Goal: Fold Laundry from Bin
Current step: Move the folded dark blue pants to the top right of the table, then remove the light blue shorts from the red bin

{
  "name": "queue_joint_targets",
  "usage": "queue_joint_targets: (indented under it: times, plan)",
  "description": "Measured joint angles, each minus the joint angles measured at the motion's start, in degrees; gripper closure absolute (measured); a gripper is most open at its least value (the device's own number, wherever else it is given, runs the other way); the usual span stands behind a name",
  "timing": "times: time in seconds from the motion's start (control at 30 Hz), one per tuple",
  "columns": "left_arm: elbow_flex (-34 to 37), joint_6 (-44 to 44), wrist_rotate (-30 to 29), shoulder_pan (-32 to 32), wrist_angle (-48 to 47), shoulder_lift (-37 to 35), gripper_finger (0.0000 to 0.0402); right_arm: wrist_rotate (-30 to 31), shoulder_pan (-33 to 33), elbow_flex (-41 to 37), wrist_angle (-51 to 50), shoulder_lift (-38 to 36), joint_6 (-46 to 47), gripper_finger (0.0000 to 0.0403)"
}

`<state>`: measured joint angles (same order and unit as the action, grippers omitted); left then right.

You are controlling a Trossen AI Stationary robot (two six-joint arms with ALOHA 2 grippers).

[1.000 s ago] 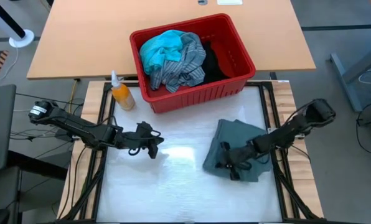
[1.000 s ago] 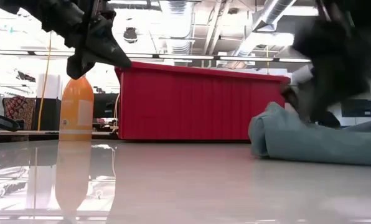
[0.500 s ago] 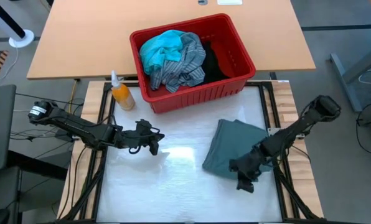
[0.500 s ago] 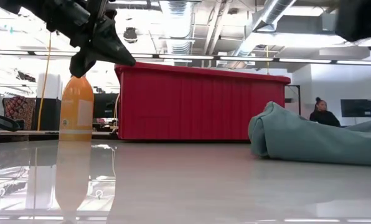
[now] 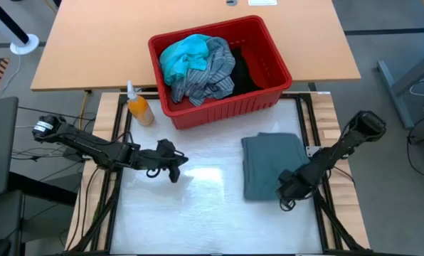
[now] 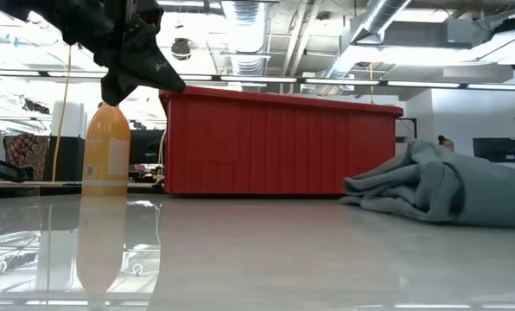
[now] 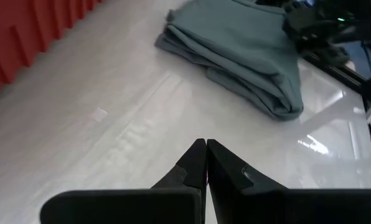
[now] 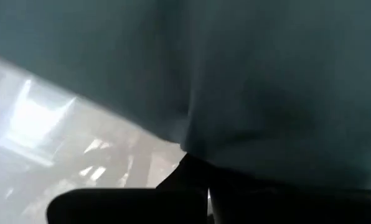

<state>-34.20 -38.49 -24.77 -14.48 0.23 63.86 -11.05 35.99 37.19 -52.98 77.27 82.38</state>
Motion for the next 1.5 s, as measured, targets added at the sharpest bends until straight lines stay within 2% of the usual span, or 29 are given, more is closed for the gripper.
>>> queue_joint_targets:
  times: [0.2, 0.4, 0.73, 0.93, 1.07, 1.2, 1.27, 1.4, 1.5]
  plan:
    - [0.0, 2.31, 1.99, -0.07, -1.32, 0.0, 0.0401, -0.92, -6.87, 0.19, 6.59, 5.9, -1.25, 0.0382]
    - [0.0, 3.75, 4.22, -0.09, -2.69, -0.02, 0.0401, -1.41, -12.21, 2.36, 3.02, 9.9, -6.08, 0.0382]
    - [0.0, 6.99, 5.56, -0.07, -2.46, -0.02, 0.0401, 10.64, -18.05, 7.07, -1.32, 10.29, -6.42, 0.0382]
    - [0.0, 7.62, 9.14, -0.27, -2.43, -0.02, 0.0401, 6.37, -17.96, 13.33, -7.16, 10.25, -9.41, 0.0382]
    - [0.0, 7.4, 9.35, -1.16, -1.55, -0.25, 0.0401, 3.41, -16.73, 19.92, -16.31, 10.25, -10.86, 0.0382]
    - [0.0, 8.79, 10.56, -1.51, -0.16, -0.31, 0.0401, 3.41, -14.6, 27.87, -20.81, 10.21, -10.78, 0.0382]
    - [0.0, 9.93, 11.44, -1.39, -0.3, -0.31, 0.0401, 6.79, -13.66, 31.47, -20.22, 10.19, -9.42, 0.038]
    - [0.0, 10.89, 11.04, 0.44, -3.05, -0.31, 0.0401, 19.13, -12.67, 38.03, -16.25, 10.19, -6.98, 0.0379]
    - [0.0, 11.9, 11.27, 2.98, -3.98, -0.31, 0.0401, 29.48, -11.8, 41.29, -10.74, 10.17, -9.19, 0.0378]
